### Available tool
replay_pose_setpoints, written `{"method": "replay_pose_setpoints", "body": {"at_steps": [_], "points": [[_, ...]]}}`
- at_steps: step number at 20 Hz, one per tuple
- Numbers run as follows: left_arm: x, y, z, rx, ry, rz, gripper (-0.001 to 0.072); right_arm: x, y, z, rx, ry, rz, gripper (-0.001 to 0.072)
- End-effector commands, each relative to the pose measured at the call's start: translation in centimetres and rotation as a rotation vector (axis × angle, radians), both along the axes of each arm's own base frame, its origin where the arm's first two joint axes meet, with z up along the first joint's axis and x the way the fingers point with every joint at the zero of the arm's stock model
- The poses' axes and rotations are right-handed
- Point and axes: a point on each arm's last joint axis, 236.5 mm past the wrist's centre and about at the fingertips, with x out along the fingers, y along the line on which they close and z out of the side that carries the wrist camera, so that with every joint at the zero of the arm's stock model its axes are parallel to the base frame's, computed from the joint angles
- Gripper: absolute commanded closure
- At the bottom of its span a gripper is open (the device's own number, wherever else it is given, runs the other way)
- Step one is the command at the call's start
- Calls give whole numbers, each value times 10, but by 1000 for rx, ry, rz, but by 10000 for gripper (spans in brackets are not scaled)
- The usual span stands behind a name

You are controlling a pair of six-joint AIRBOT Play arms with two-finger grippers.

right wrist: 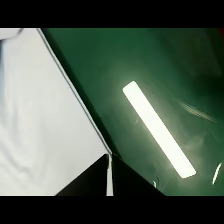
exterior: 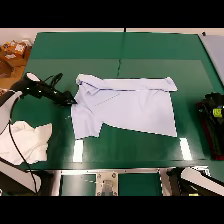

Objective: Fold the shirts.

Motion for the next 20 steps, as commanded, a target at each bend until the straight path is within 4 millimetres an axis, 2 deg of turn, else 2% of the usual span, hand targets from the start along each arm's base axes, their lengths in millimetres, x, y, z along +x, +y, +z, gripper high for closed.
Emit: {"method": "replay_pose_setpoints", "body": {"at_steps": [1, 2, 3, 5, 11, 15, 20], "points": [[-7, -15, -5, -1, -19, -68, 673, -43, 2, -16, 21, 68, -83, 395], [-8, -14, -4, -2, -17, -67, 679, -52, 7, -23, 55, 95, -90, 338], [-8, -12, -4, -4, -11, -62, 678, -63, 14, -32, 90, 123, -100, 315], [-10, -7, -4, -4, -4, -59, 678, -78, 30, -52, 134, 163, -81, 309], [-13, -8, -2, -16, 10, -63, 678, -80, 86, -97, 325, 209, 5, 309], [-14, -9, -2, -18, 14, -65, 678, -76, 109, -103, 353, 227, 92, 310], [-21, -10, 0, -29, 36, -83, 678, -78, 113, -100, 371, 236, 105, 321]]}}
